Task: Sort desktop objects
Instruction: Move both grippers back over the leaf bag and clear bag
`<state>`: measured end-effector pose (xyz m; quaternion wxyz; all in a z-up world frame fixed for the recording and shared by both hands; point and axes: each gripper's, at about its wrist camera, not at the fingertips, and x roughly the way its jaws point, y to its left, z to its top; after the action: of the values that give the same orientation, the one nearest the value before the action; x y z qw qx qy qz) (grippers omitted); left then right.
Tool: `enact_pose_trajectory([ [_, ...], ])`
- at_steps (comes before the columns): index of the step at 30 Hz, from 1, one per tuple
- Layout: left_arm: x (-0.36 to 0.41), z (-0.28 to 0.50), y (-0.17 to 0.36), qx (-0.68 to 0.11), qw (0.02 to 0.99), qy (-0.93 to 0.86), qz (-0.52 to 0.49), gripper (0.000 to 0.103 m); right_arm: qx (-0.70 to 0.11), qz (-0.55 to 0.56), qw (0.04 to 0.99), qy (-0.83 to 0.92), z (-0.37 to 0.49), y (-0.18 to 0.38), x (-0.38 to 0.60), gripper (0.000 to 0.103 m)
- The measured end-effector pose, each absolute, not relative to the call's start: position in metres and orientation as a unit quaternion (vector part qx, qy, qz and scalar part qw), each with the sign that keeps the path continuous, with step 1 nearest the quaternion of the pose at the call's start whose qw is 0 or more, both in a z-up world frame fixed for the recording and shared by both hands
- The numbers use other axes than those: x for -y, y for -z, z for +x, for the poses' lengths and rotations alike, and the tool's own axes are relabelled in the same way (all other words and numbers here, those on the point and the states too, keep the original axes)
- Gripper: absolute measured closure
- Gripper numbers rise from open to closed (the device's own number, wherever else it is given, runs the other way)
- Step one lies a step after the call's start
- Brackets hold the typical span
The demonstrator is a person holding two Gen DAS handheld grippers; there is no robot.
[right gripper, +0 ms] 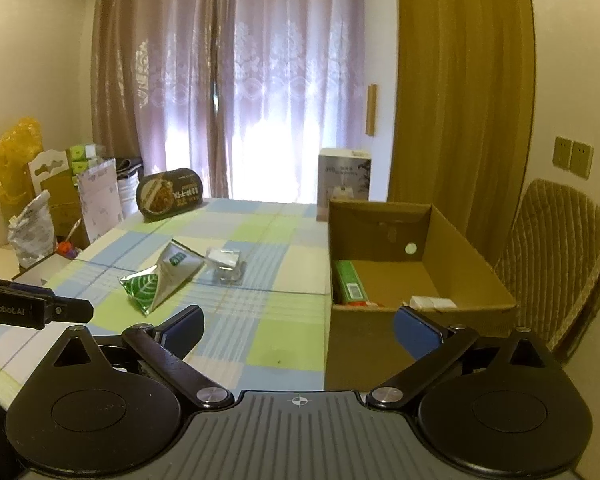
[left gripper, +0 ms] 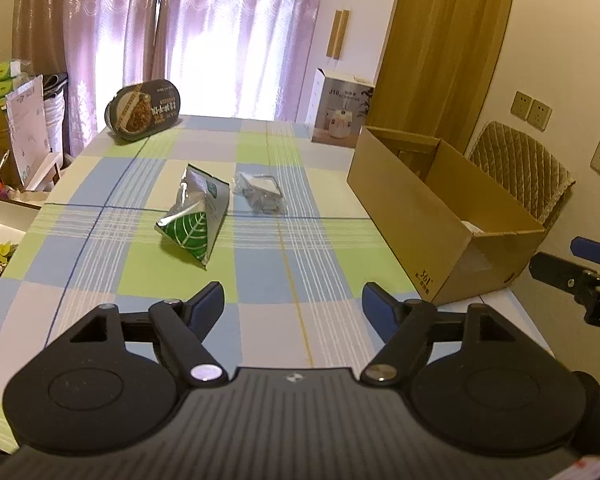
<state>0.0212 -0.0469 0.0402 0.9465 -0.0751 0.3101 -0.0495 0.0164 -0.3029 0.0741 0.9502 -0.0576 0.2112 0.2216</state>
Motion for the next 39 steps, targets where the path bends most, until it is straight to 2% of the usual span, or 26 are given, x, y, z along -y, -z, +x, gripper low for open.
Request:
enact_pose_trajectory([
  [22,0.001,0.030,-0.063,-0.321,0.946,0.000,-0.041,0.020,-0.234,-0.038,0.920,-0.312,0.049,-0.076,0.250,0.002],
  [39,-0.041,0.156,-0.021,-0.398,0.916,0.043,-0.001,0.017,-0.302,-0.057,0.891,-0.334,0.170,-0.037,0.178,0.002],
])
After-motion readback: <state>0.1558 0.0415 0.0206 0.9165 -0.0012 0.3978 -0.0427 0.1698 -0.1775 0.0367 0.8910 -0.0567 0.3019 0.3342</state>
